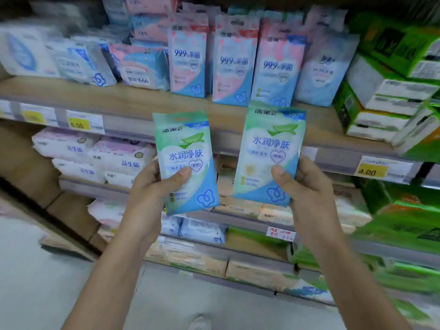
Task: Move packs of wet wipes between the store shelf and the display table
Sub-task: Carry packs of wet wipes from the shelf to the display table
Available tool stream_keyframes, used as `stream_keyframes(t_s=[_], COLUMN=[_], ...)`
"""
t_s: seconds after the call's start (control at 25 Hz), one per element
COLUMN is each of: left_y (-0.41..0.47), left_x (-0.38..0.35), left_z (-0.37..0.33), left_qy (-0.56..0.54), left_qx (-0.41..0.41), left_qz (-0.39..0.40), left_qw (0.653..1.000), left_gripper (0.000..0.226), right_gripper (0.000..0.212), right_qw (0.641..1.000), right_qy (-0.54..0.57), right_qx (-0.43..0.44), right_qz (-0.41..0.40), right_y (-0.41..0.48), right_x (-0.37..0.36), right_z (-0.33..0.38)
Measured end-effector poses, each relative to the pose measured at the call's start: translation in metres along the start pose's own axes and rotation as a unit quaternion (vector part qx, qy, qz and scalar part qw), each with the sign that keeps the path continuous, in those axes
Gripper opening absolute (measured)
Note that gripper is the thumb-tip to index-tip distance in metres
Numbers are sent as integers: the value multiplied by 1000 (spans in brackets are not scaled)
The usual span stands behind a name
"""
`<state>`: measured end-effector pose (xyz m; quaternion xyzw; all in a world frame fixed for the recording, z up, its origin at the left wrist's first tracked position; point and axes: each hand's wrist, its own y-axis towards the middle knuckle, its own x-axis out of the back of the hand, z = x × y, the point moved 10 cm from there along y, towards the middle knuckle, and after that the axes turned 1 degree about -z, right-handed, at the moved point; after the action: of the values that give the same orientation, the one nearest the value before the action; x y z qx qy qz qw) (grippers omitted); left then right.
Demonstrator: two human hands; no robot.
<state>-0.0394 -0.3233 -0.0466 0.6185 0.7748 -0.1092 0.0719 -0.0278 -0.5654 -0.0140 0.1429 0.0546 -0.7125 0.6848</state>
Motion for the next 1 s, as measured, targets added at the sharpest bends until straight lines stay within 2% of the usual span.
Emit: stream_keyframes(t_s=[0.08, 0.2, 0.36, 0.44, 0.52, 0.56, 0.64, 0.76, 0.84, 1.0], left_y=[-28, -79, -162, -213, -263, -288, -343, -413, -459, -535], left_x=[20, 67, 130, 160, 185, 197, 220, 249, 268, 318], left_z=[28, 77, 138, 162, 178, 185, 193, 201, 208, 213], left_qy=[-13, -26, -38, -55, -73, -82, -105, -142, -174, -227], left_qx=[20, 60, 114, 140, 154, 159, 160, 145, 127, 83], left_qz=[-43, -136, -248, -316, -379, -409, -479, -567, -624, -706], left_qw=[999, 989, 961, 937, 909, 895, 857, 798, 751, 666], left_gripper=[48, 37, 40, 36, 31, 35, 42, 45, 42, 26], right_gripper=[31, 27, 27, 32, 36, 30, 21, 21, 21, 20], right_qw=[998, 983, 945, 918, 887, 871, 827, 757, 708, 628], right_qy=[-18, -50, -95, -98, -112, -124, -147, -171, -182, -183], right_qx=[-52, -138, -240, -281, -307, -316, -332, -333, -320, -315], right_qz=[41, 108, 198, 263, 326, 355, 429, 536, 603, 688], right_y=[-17, -49, -100, -132, -161, -176, -214, -275, -324, -421], right_x=[1, -6, -29, -57, -89, -107, -150, -221, -270, -346], right_z=[-38, -103, -185, -216, -240, -250, -268, -282, -289, -305])
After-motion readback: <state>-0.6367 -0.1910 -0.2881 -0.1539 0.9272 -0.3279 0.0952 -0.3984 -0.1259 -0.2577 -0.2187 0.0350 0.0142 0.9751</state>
